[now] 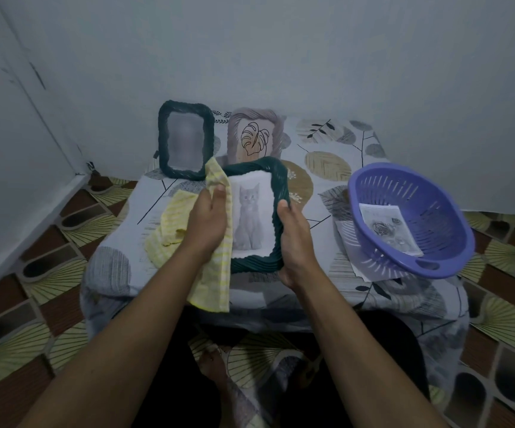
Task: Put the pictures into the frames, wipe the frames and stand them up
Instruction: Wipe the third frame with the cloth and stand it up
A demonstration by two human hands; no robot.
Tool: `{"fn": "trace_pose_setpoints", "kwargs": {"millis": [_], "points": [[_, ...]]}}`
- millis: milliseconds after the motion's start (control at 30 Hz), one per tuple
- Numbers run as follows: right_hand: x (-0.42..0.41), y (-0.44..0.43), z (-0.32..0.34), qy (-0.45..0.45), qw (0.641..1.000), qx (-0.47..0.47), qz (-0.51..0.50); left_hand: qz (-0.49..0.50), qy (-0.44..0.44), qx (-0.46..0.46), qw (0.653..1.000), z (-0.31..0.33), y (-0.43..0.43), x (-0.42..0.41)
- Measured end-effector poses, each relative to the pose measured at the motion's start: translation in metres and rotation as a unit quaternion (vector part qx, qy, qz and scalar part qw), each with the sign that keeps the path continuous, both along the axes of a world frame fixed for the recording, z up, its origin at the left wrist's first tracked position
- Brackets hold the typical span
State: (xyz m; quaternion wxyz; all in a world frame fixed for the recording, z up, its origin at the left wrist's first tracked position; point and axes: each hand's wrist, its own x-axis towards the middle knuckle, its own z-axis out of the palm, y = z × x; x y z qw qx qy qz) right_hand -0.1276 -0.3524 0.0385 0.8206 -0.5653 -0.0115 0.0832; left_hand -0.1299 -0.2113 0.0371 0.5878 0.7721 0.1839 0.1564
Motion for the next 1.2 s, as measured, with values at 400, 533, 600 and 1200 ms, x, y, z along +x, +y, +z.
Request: {"fn": "trace_pose_setpoints", "kwargs": {"millis": [400, 533, 600, 1200], "points": [[0.009, 0.002, -0.005, 0.026, 0.998, 0.032, -0.046, -0.001, -0.006, -0.01, 1.0, -0.039, -0.015, -0.035], [0.006, -0.001, -0.003, 0.007, 1.0, 0.014, 0.007, 0.002, 0.002, -0.011, 1.0, -0.03, -0.002, -0.024], [0.002, 0.0, -0.002, -0.007, 1.0, -0.011, 0.027, 0.028, 0.004, -0.012, 1.0, -0.017, 0.003, -0.013], [0.007, -0.01, -0.004, -0.019, 0.999, -0.025, -0.032, -0.178, 0.006, 0.468, 0.866, -0.046, -0.018, -0.036]]}}
